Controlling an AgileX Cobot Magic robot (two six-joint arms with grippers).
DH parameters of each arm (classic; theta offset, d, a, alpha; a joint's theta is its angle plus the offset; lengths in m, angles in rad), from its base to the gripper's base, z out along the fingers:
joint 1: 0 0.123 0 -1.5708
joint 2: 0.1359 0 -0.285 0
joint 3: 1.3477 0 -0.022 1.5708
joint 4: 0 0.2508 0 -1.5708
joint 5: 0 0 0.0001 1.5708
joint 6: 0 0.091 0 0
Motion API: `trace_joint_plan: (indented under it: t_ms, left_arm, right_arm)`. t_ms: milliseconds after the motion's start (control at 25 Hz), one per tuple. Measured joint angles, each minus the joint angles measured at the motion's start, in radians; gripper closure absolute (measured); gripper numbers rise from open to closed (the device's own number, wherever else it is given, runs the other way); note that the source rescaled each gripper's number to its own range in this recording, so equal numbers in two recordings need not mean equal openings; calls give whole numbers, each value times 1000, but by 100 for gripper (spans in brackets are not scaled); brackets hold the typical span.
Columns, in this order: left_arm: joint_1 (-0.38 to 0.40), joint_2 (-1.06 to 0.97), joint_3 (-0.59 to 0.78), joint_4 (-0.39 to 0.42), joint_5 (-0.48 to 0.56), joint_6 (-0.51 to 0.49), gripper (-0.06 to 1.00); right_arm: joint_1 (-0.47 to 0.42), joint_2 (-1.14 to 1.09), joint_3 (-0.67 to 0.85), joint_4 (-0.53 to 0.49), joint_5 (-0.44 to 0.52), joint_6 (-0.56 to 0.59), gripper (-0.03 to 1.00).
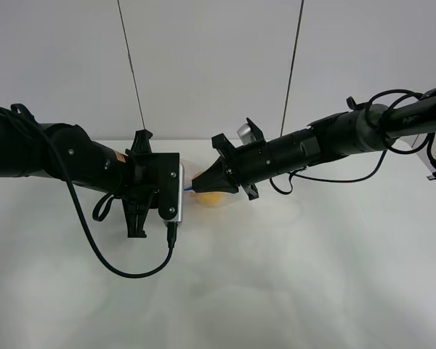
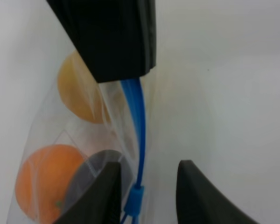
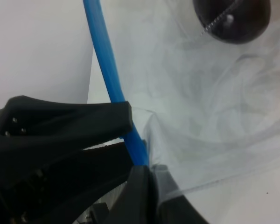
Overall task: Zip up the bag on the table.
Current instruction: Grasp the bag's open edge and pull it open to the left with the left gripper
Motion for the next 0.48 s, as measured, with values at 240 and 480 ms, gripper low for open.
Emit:
trace_joint_plan:
  t_ms: [240, 480]
  left_arm:
    - [0, 0, 0, 0, -3, 0, 75]
    - [0, 0, 0, 0, -4, 0, 94]
  right_arm:
    - [0, 0, 0, -2, 0, 0, 97]
    - [0, 0, 0, -2, 0, 0, 97]
